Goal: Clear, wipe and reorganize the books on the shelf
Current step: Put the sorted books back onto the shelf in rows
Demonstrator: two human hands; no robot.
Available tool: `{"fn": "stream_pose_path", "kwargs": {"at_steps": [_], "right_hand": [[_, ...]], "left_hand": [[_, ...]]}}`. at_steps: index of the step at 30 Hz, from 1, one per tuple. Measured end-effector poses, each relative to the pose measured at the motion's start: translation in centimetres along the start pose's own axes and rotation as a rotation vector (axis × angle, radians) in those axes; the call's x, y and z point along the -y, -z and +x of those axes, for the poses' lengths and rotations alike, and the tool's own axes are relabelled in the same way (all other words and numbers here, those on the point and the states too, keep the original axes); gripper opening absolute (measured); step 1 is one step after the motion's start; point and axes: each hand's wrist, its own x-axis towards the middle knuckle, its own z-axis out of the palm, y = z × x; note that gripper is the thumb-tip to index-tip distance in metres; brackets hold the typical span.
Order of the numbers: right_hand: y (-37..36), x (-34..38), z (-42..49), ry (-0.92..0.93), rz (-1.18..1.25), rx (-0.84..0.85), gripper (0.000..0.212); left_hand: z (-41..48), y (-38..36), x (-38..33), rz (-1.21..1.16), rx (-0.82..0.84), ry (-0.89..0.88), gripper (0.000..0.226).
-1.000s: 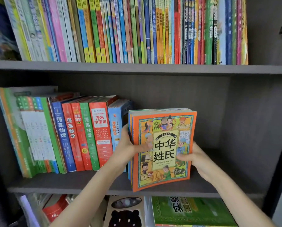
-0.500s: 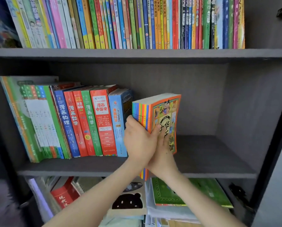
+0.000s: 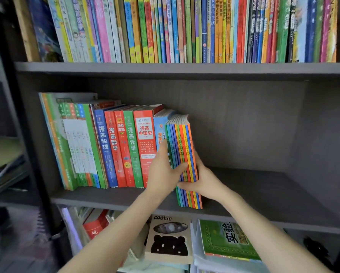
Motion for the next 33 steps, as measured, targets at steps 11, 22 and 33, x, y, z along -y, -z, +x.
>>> {"fn": "stream_pose_path", "kwargs": {"at_steps": [11, 22, 33], "right_hand": [[-0.6, -2.0, 4.7, -0.058, -0.002, -0.025, 0.096], [-1.7, -0.5, 3.2, -0.081, -0.171, -0.101, 0.101], [-2.4, -3.8, -9.0, -0.027, -0.906, 0.058, 0.06]], "left_hand": [[5.1, 1.6, 2.8, 0.103, 0.108, 0.11, 0.029], [5.0, 1.8, 3.0, 0.218, 0.27, 0.141, 0.042], [-5.1, 3.4, 3.5, 0.156, 0.126, 0.276, 0.039]]}}
